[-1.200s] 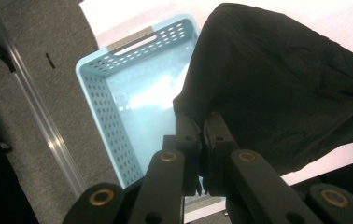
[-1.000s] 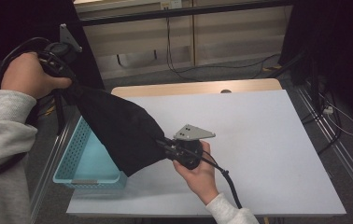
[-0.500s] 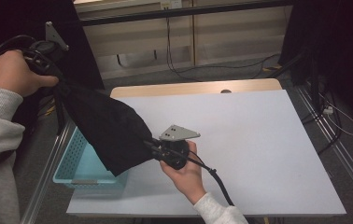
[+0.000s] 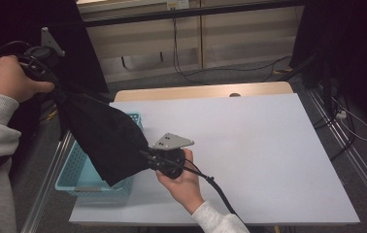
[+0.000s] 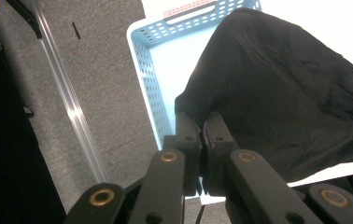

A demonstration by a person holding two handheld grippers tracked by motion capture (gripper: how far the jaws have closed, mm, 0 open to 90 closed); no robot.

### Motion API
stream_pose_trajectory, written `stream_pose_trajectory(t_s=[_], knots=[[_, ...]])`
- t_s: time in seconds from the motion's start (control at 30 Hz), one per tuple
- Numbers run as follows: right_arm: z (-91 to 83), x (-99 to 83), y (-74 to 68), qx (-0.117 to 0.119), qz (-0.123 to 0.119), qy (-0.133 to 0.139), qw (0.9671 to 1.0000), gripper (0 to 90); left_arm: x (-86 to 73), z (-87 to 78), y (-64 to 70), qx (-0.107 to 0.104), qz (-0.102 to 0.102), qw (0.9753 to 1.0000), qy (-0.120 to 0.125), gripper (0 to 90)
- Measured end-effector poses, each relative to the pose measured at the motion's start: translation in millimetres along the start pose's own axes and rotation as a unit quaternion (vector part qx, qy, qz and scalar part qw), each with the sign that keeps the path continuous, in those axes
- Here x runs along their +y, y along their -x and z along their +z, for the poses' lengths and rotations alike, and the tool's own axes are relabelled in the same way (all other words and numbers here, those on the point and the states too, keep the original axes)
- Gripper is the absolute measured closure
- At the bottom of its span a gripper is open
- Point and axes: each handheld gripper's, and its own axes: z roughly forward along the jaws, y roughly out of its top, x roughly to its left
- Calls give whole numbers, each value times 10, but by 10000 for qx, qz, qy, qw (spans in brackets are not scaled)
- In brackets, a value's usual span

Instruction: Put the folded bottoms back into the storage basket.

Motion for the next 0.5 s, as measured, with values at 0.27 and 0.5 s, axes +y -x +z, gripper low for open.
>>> stream_pose_trajectory(t_s=[0.27, 0.5], knots=[[121, -21, -87, 69, -90, -45, 9999, 813, 22, 65, -61, 52, -21, 10000, 62, 872], [199, -42, -148, 124, -75, -26, 9999, 813, 46, 127, -126, 84, -36, 9999, 83, 872]])
